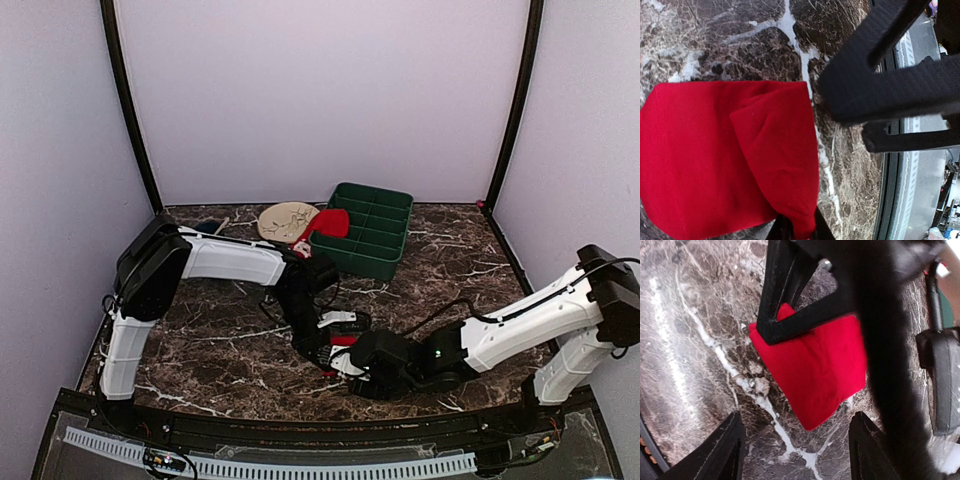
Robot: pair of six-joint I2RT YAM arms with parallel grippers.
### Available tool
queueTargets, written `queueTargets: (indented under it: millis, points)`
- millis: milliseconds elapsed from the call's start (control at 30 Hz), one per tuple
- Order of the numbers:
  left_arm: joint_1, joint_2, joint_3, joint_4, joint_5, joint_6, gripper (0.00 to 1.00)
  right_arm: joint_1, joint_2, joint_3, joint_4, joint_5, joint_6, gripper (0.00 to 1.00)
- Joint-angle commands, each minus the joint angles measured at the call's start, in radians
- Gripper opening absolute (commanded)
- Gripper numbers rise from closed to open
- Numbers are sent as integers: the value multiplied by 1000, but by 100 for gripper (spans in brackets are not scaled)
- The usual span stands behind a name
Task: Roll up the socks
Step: Roll the sock at the center of the board.
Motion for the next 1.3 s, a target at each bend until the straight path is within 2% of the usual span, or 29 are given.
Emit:
queueTargets:
  millis: [0, 333, 733, 967, 1100, 1167, 1267]
  points:
    - [7, 19, 15, -62, 65, 4, 11, 12, 68, 67, -55, 40, -111, 66]
    - [12, 50, 33, -82, 116, 19, 12, -23, 130, 106, -46, 60, -245, 66]
    - [17, 76, 59, -102, 145, 23, 12, -109, 145, 177, -177, -126, -318, 58]
    - [30, 82, 75, -112, 160, 26, 12, -125, 194, 217, -251, -193, -310, 45]
    - [33, 83, 77, -110, 160, 24, 13, -142, 210, 228, -276, -221, -294, 31]
    - [36, 84, 76, -105, 154, 7, 16, -146, 217, 234, -288, -230, -286, 22]
    - [47, 85, 77, -101, 137, -15, 22, -150, 216, 235, -285, -238, -274, 13]
